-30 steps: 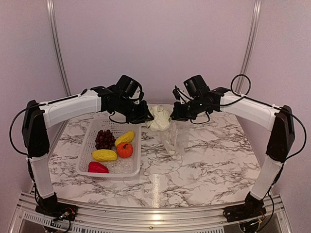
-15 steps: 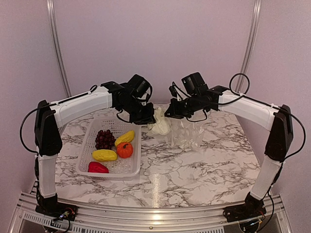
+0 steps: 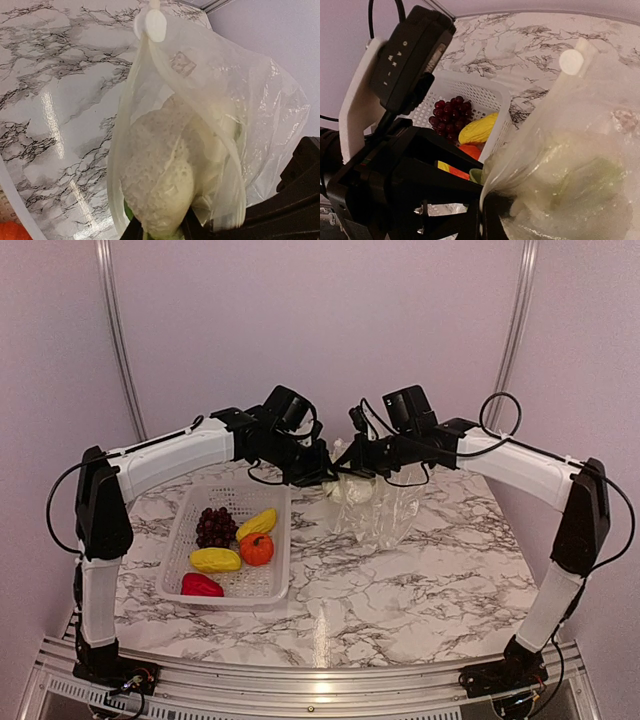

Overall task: Place the food in the zip-top bag and seal the zipper
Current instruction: Place the fake vegetable in the zipper food storage bag, then adjust the zipper food storage bag at the center of the board, then pick up the fake fruit from the bin.

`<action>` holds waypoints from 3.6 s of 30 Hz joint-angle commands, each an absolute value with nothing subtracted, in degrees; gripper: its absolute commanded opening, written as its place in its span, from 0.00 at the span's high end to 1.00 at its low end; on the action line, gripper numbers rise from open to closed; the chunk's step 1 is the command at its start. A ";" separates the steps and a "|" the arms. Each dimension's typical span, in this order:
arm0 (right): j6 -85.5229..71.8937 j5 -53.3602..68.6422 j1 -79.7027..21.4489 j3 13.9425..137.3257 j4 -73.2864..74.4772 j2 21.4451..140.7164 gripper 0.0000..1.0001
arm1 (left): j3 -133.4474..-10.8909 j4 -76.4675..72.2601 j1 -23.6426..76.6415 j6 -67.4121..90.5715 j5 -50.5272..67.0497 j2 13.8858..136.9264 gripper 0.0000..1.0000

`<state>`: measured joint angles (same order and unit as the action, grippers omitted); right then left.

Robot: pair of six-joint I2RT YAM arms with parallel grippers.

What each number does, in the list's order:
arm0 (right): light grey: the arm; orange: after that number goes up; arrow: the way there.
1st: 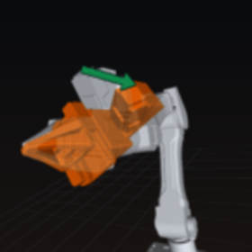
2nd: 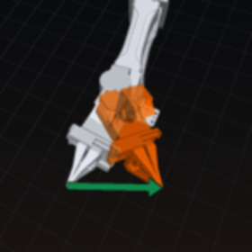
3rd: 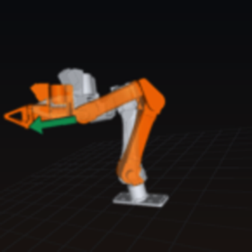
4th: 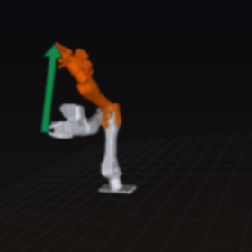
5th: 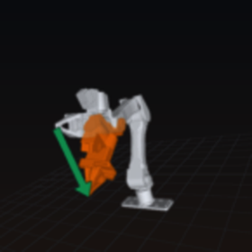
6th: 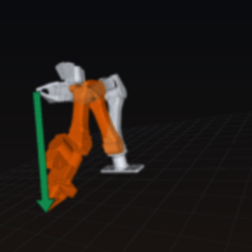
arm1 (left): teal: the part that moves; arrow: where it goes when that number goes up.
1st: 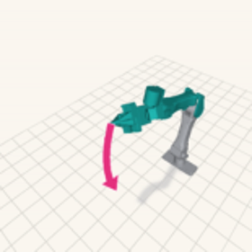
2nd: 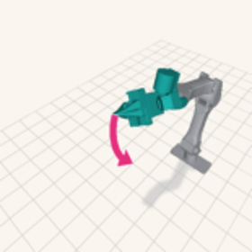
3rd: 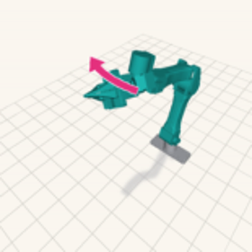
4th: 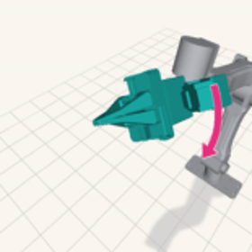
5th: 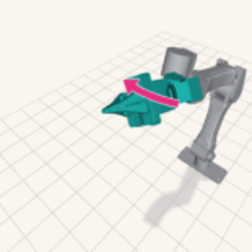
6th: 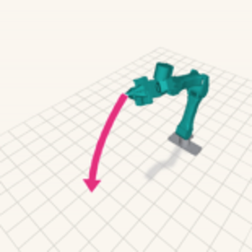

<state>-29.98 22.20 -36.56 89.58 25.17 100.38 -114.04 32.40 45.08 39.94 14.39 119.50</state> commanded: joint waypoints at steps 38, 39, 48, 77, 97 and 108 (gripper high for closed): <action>-31.49 23.36 -31.28 81.72 14.23 93.39 1.00 | -101.84 38.30 46.23 44.58 6.11 118.48 0.42; -31.51 23.31 -31.02 82.21 14.51 93.17 1.00 | -102.27 38.32 46.18 44.71 6.40 118.98 0.43; -31.08 22.60 -30.05 83.79 16.32 93.35 1.00 | -105.93 35.38 46.23 45.53 7.66 121.47 0.78; -18.15 0.83 -25.44 116.15 52.15 105.90 1.00 | -127.31 26.83 48.25 46.19 14.50 126.38 0.54; -18.03 9.70 -32.85 91.95 42.84 97.97 1.00 | -87.28 36.21 43.32 25.88 -7.60 93.19 0.01; -20.28 9.34 -33.12 89.16 43.71 95.19 1.00 | -79.98 34.95 43.07 29.52 -21.49 84.63 0.01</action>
<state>-18.68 9.15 -32.64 90.08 43.66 97.45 -82.67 32.60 43.29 26.17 -8.54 89.23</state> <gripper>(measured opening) 0.004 0.990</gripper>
